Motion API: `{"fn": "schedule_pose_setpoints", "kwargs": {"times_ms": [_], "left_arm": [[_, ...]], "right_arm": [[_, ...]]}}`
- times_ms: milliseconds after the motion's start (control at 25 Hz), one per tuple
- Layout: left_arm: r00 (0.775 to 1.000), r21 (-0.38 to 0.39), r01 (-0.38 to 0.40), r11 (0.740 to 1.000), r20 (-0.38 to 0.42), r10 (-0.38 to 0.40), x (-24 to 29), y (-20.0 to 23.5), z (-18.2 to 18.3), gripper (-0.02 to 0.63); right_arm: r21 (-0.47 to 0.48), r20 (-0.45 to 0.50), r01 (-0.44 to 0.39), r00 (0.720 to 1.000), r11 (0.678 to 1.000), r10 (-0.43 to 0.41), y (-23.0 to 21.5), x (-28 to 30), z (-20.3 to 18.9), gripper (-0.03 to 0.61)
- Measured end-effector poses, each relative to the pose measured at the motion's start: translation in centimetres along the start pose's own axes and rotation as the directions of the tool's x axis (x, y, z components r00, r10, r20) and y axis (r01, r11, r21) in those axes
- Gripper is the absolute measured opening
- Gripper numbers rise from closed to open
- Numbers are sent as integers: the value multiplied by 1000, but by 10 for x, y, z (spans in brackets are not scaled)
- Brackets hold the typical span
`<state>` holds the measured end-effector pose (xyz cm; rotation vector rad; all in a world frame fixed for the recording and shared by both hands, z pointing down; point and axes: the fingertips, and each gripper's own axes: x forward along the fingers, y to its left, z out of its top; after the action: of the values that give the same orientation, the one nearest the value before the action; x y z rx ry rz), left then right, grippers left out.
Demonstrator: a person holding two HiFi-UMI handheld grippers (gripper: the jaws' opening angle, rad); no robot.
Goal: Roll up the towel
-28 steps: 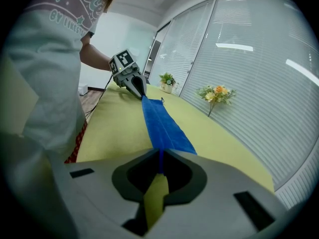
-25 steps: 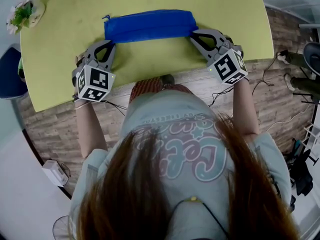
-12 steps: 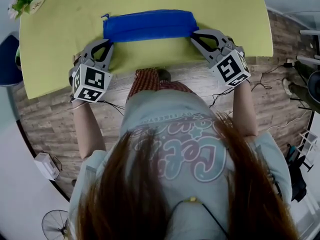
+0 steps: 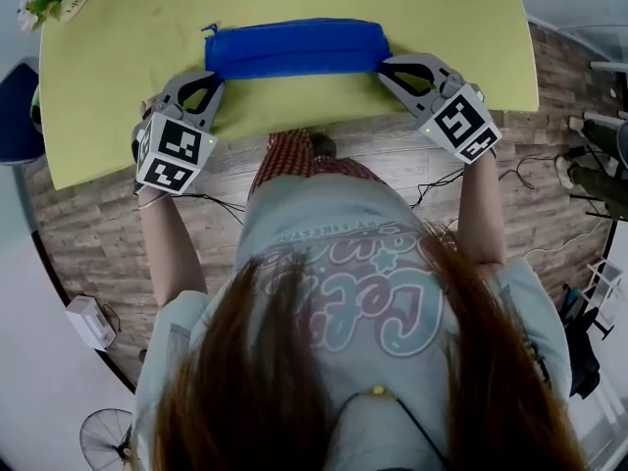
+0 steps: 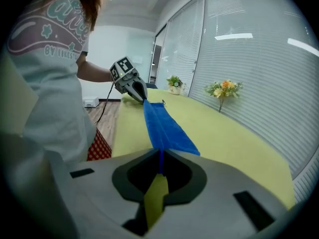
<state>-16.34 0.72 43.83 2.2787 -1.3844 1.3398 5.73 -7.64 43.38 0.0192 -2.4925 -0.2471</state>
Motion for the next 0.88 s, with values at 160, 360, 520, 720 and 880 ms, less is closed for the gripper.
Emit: {"fn": "schedule_pose_setpoints", "kwargs": {"times_ms": [160, 360, 520, 720, 880], "left_arm": [[1000, -8, 8, 1000, -13, -9, 4, 10, -3, 38], [999, -9, 31, 999, -20, -31, 10, 20, -2, 38], [999, -3, 28, 1000, -27, -28, 15, 27, 1, 38], [999, 5, 29, 1000, -33, -29, 20, 33, 2, 38], [999, 13, 28, 1000, -31, -27, 24, 35, 2, 38]], "right_arm": [[44, 19, 14, 1000, 999, -15, -8, 6, 4, 28], [97, 28, 25, 999, 995, -28, -18, 11, 5, 29], [122, 31, 51, 998, 991, -55, -28, 14, 7, 29], [121, 11, 66, 998, 990, -67, -38, 18, 6, 29], [116, 2, 73, 997, 991, -74, -43, 22, 4, 29]]}}
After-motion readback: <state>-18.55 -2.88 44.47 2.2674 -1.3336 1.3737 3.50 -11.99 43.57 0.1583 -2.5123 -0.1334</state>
